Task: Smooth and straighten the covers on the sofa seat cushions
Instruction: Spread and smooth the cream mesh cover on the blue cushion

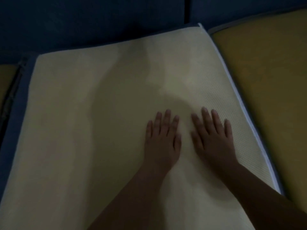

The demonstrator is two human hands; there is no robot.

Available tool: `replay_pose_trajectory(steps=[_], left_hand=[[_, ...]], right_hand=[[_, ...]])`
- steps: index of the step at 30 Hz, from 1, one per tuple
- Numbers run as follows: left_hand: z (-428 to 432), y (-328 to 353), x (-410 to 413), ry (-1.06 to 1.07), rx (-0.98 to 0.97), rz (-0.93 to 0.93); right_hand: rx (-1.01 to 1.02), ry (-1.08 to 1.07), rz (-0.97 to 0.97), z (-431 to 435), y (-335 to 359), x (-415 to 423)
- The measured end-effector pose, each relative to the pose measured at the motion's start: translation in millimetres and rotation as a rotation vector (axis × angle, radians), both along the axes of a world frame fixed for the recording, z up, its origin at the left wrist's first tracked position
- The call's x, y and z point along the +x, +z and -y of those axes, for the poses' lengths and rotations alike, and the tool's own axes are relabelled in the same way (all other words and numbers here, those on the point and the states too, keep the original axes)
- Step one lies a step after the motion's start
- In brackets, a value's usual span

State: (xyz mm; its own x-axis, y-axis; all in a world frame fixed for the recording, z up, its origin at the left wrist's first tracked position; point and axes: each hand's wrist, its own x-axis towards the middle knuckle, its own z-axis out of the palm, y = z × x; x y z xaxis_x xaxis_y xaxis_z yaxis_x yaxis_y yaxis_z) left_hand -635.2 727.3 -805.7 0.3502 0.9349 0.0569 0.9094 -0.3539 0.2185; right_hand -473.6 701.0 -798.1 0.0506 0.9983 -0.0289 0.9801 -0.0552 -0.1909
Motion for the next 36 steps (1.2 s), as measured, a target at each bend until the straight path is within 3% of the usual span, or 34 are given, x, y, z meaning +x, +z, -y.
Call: replay_pose_trajectory(steps=[7,15,17,21,36], left_hand=[[-0.6,-10.5,-2.5,0.005,-0.007,-0.089],[0.6,37.2,85.3,-0.045,0.089,0.205],[7.5,28.1,106.0,-0.045,0.068,0.204],[21.7,-9.6,117.8,-0.036,-0.037,-0.027],[18.7,-11.1,113.0,-0.064,-0.029,0.012]], right_hand=[[-0.026,0.022,-0.006,1.0,-6.9,6.5],[0.333,-0.107,-0.152,-6.6,45.2,45.8],[0.279,-0.146,-0.159,-1.1,35.1,59.5],[0.005,-0.13,-0.055,21.2,-13.7,80.6],[0.031,-0.067,-0.069,21.7,-22.2,86.2]])
